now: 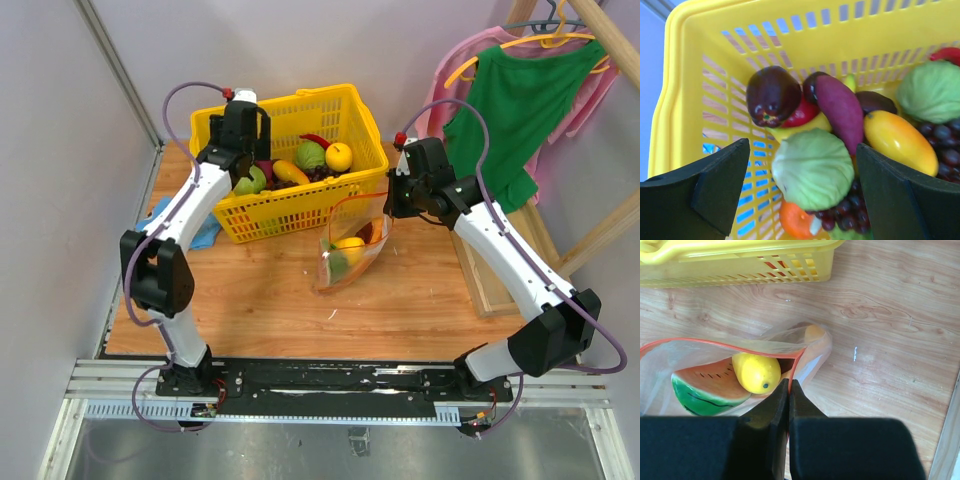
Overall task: Place the food in the zip-top bag and seal the zipper
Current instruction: Pick up the fake vegetable from the bin.
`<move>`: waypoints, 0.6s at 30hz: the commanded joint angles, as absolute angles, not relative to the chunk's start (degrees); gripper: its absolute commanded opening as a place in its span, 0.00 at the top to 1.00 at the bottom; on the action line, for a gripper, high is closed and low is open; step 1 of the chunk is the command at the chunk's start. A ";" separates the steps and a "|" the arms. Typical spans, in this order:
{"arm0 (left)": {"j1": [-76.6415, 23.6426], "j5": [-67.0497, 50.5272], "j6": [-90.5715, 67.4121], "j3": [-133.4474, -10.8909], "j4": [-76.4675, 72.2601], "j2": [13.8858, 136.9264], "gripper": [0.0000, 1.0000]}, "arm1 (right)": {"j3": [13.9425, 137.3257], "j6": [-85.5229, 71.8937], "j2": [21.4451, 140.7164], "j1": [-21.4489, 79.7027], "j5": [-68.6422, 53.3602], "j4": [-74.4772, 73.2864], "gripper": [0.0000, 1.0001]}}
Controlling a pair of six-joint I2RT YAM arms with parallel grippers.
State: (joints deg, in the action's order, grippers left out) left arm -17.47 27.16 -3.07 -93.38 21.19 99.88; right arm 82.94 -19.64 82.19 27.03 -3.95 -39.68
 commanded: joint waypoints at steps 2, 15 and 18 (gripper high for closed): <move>-14.49 32.34 -1.18 -100.64 19.42 108.13 0.10 | 83.13 -19.08 82.44 26.10 -3.25 -39.26 0.98; -10.40 34.73 1.77 -113.86 22.06 124.65 0.10 | 83.22 -18.90 83.12 26.08 -2.63 -39.23 0.98; -9.98 33.95 1.69 -114.42 22.32 126.64 0.10 | 83.38 -19.07 83.40 26.11 -2.72 -39.22 0.98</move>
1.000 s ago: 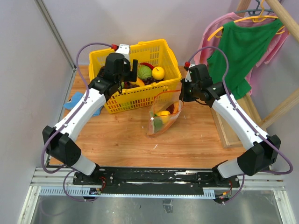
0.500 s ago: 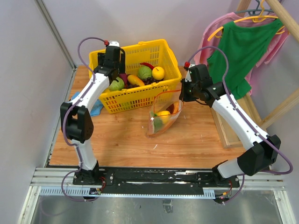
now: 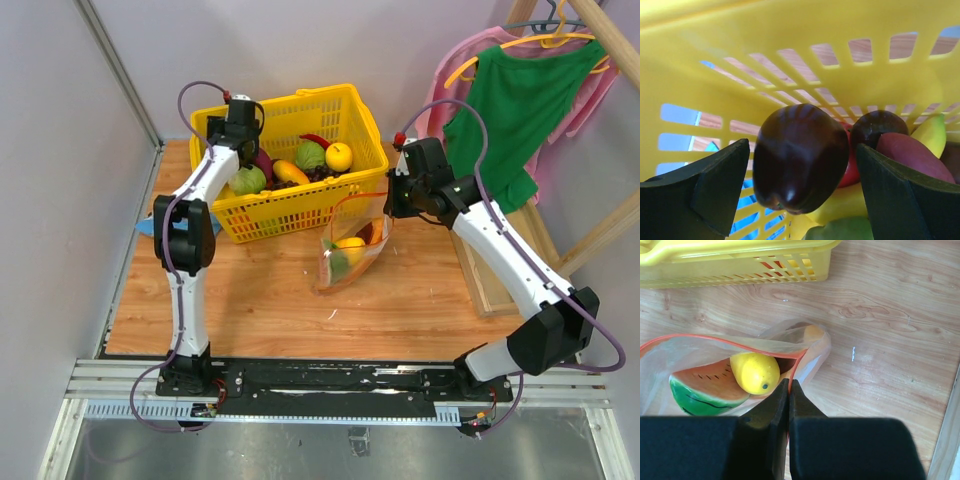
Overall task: Place the food in the zip-top bag and seal the zipper
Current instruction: Pick up the fake vegetable from the bin.
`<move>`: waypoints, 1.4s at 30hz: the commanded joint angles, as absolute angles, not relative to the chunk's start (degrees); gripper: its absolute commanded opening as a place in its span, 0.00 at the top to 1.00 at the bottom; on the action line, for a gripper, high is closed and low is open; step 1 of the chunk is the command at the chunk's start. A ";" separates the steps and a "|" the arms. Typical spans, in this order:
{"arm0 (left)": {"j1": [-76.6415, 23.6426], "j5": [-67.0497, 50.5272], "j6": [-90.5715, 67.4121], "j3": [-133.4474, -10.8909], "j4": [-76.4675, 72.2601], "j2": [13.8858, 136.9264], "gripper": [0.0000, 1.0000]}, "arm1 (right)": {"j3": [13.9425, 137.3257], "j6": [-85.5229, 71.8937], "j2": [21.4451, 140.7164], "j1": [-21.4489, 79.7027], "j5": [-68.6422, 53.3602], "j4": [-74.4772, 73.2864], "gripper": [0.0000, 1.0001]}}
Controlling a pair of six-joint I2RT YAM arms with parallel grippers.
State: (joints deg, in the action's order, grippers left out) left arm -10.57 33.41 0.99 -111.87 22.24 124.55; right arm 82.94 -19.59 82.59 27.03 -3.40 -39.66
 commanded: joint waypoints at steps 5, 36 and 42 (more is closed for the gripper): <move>-9.67 32.30 1.73 -115.41 23.90 128.65 0.17 | 83.54 -19.04 83.74 26.10 -2.72 -39.26 0.98; -16.51 2.86 -2.97 -107.93 29.57 101.40 0.66 | 83.95 -20.53 83.66 26.10 -3.87 -39.51 0.98; -19.82 -5.40 -4.41 -104.54 29.51 95.25 0.67 | 84.24 -20.88 83.93 26.10 -3.95 -39.83 0.98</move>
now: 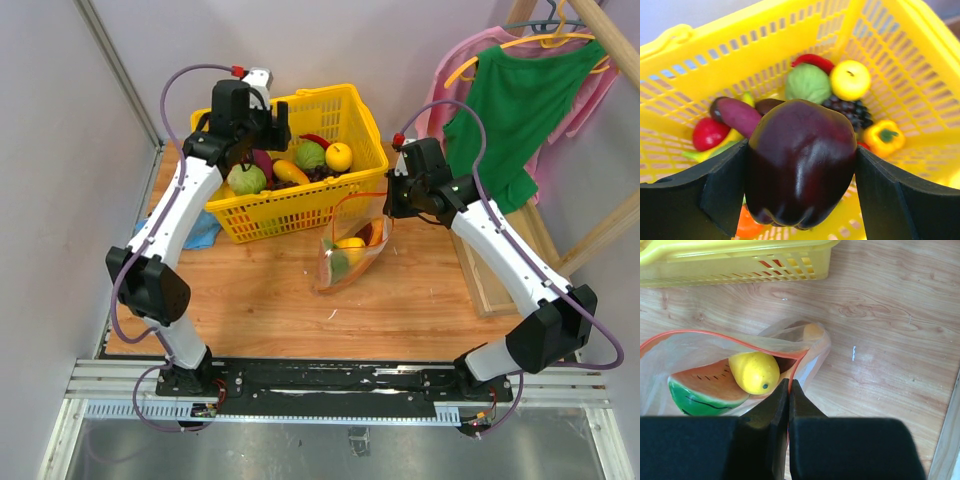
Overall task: Place the food in the zip-top bag and seal the zipper
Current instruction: Pick up the fake vegetable from the bin, then place the fake vegetable in the zipper food storage bag.
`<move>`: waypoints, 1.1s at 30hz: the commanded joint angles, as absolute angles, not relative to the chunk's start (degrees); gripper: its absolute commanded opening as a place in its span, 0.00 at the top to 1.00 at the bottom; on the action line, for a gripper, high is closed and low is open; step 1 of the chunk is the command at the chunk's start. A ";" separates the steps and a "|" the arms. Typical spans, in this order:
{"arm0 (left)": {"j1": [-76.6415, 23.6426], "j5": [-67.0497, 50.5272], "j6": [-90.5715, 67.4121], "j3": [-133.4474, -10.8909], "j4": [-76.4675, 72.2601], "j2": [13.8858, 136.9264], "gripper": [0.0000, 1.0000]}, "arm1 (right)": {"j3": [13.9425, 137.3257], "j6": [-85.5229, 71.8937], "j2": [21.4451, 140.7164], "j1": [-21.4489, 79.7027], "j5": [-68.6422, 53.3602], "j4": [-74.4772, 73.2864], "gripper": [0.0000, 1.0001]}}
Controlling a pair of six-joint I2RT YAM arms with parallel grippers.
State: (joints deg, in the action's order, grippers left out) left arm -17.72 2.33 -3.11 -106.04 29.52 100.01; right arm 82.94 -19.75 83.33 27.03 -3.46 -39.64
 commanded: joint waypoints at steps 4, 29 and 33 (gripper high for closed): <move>-23.29 -9.35 -4.92 -103.24 29.38 92.16 0.69 | 84.79 -20.99 84.11 26.10 -3.95 -40.24 0.98; -45.40 -16.39 1.44 -85.85 18.19 83.24 0.68 | 85.09 -23.05 82.95 26.10 -6.45 -40.32 0.98; -47.00 -14.02 1.66 -84.56 17.78 84.83 0.64 | 84.40 -23.09 82.49 26.10 -6.73 -39.95 0.98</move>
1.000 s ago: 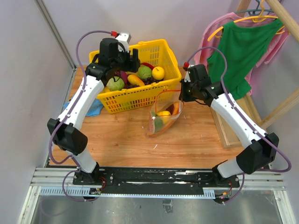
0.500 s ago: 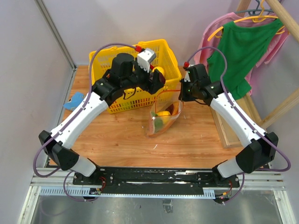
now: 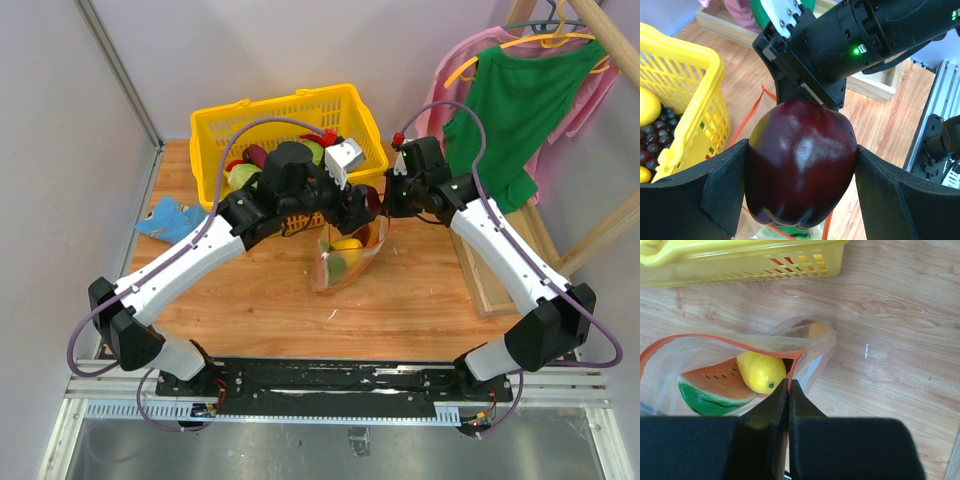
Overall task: Place the food in the zip-top bag and seal the zipper
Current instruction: Place the fake vegetable in the zipper food storage bag.
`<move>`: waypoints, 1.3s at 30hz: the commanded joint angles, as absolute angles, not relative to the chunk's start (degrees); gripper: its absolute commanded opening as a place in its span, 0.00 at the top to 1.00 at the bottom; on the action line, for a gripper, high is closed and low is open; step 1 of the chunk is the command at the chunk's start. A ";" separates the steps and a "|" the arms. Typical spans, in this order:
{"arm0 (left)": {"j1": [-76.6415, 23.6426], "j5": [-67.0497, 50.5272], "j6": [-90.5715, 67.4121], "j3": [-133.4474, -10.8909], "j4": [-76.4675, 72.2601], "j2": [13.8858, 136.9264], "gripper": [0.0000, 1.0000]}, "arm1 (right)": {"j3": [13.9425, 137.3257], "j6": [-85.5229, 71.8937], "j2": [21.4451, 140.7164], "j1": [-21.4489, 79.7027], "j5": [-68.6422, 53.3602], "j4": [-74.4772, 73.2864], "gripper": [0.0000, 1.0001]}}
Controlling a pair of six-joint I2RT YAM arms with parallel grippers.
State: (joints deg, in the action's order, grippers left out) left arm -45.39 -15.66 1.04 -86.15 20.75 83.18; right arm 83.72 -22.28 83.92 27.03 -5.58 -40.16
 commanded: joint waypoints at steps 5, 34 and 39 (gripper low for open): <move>-47.85 -11.91 1.58 -82.35 16.72 86.43 0.59 | 84.05 -23.03 82.11 26.09 -7.36 -39.64 0.98; -48.16 -0.48 0.03 -80.16 13.71 91.66 0.05 | 83.89 -22.48 82.99 26.10 -9.53 -38.67 0.95; -48.16 -1.39 -1.10 -81.80 16.34 90.28 0.04 | 84.02 -22.35 83.14 26.10 -9.40 -38.73 0.95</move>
State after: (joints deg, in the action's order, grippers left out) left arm -47.51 -0.86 -0.03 -79.55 15.35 91.79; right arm 83.72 -22.44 83.50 27.03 -8.86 -39.66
